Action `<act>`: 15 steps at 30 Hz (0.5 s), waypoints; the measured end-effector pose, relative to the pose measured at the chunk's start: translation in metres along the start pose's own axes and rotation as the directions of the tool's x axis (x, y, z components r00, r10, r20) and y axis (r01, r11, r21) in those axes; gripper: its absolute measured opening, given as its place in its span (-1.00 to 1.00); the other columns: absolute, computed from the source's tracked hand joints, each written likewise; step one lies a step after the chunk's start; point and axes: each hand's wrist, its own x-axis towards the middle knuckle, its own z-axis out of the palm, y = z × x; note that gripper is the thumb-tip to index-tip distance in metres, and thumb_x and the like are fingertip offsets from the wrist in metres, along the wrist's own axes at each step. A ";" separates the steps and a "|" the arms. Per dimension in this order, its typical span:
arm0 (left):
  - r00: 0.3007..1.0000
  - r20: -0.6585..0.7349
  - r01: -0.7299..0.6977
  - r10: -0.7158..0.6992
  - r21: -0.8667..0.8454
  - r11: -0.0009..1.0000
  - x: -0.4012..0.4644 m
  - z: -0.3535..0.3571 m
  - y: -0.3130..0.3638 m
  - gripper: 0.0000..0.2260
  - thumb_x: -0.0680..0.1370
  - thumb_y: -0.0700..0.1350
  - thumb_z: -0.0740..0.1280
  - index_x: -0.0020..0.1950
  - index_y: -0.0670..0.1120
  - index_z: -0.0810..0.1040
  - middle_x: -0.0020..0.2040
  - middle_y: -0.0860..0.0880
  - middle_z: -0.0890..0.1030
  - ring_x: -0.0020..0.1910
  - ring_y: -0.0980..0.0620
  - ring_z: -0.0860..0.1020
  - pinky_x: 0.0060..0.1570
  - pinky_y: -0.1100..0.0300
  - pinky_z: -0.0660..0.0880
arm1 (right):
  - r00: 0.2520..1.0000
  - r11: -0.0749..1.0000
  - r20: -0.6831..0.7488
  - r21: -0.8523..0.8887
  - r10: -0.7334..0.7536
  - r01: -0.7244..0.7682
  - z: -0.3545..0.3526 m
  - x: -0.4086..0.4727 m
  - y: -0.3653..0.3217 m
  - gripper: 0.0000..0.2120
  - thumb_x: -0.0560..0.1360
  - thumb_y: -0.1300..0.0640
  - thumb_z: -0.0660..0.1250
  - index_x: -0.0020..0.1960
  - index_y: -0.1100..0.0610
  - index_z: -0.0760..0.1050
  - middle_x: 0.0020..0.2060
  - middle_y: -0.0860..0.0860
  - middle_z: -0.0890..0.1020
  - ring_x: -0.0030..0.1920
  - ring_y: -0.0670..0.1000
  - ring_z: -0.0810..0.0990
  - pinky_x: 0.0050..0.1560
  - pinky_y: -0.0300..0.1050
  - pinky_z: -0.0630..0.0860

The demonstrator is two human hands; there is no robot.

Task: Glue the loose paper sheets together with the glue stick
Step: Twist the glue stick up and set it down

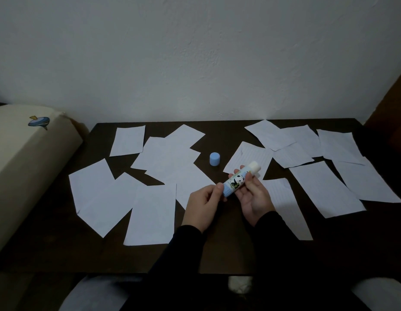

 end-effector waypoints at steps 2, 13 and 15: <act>1.000 0.015 0.008 -0.008 0.029 1.000 0.000 -0.001 0.001 -0.66 0.60 0.18 0.18 -0.12 0.01 0.64 -0.21 0.09 0.64 -0.30 0.17 0.52 -0.27 0.21 0.47 | 1.000 1.000 0.005 -0.004 -0.001 0.001 0.000 -0.001 0.000 -0.83 0.64 0.18 0.11 0.11 0.13 0.47 0.06 0.16 0.56 0.09 0.07 0.57 -0.04 -0.05 0.54; 0.994 -0.057 -0.091 0.090 -0.012 0.996 0.002 -0.002 -0.001 -0.66 0.43 0.00 0.50 0.15 0.13 0.49 -0.03 0.18 0.55 -0.35 0.21 0.44 -0.33 0.34 0.45 | 1.000 0.999 0.005 0.042 -0.005 0.005 -0.001 0.002 0.001 -0.85 0.63 0.20 0.13 0.13 0.13 0.44 0.12 0.14 0.56 0.11 0.07 0.56 -0.03 -0.03 0.53; 0.995 -0.067 -0.073 0.073 -0.004 0.997 0.001 -0.001 -0.002 -0.73 0.48 0.08 0.43 0.15 0.10 0.54 -0.07 0.16 0.58 -0.28 0.20 0.49 -0.29 0.33 0.46 | 1.000 0.999 -0.007 0.052 0.003 -0.002 -0.002 0.003 0.001 -0.84 0.62 0.19 0.14 0.12 0.14 0.46 0.14 0.16 0.55 0.13 0.09 0.56 -0.01 -0.01 0.54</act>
